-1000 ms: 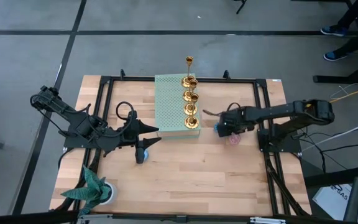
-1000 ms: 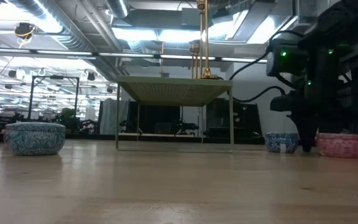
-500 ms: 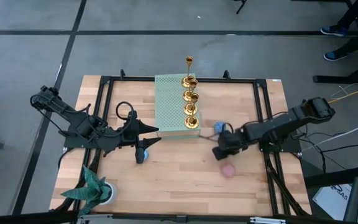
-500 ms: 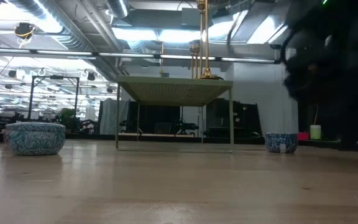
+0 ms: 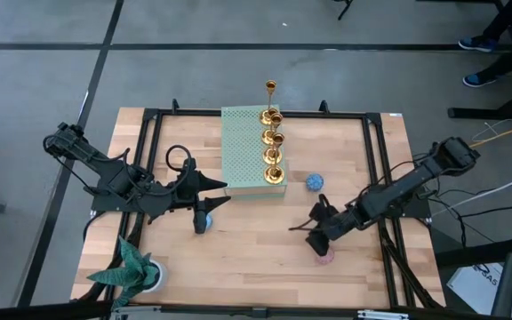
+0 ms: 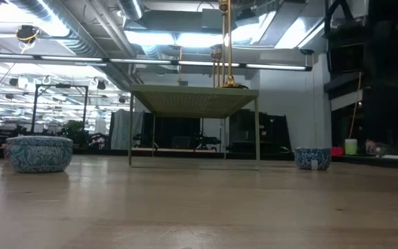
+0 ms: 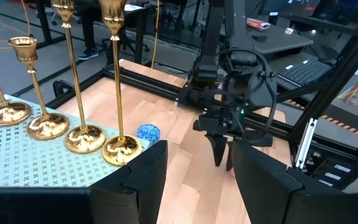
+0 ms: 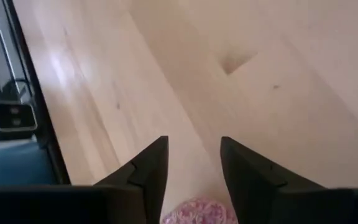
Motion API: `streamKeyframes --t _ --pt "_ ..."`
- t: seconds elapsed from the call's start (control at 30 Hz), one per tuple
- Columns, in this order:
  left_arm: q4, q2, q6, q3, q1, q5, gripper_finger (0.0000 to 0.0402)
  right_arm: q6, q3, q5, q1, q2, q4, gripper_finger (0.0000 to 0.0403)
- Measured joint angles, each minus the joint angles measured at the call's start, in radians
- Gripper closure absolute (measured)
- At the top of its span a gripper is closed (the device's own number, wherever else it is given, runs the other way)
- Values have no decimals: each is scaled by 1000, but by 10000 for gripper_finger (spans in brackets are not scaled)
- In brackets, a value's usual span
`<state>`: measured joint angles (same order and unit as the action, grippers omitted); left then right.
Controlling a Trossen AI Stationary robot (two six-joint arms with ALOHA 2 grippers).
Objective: Pick & Place candle stick holders
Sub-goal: Move the blue scented candle to the bottom right
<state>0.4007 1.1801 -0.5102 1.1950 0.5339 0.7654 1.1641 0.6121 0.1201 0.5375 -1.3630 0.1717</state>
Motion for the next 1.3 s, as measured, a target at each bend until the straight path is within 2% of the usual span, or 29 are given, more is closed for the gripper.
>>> streamKeyframes --t 0.23,0.47,0.63,0.7,0.77,0.83,0.9,1.03,1.17,1.3 --pt "-16 0 -3 0 0 0 224 1 0 72 -85 84 79 291" --pt "-16 0 -27 0 0 -19 224 -152 0 71 -189 266 243 322" --pt "-16 0 -27 0 0 -25 224 -389 2 67 -239 404 460 357" --pt "-16 0 -27 0 0 -26 224 -545 2 70 -254 437 560 373" --pt "-15 0 -27 0 0 -26 224 -697 2 89 -269 450 599 388" --pt "-13 0 -27 0 0 -26 224 -752 2 131 -287 452 603 397" --pt "-11 0 -27 0 0 -26 224 -734 2 193 -320 445 577 396" --pt "-9 0 -27 0 0 -26 224 -583 2 276 -418 427 562 385" --pt "-8 0 -27 0 0 -26 224 -511 2 279 -522 395 550 390" --pt "-5 0 -27 0 0 -26 224 -545 1 275 -581 362 447 398"
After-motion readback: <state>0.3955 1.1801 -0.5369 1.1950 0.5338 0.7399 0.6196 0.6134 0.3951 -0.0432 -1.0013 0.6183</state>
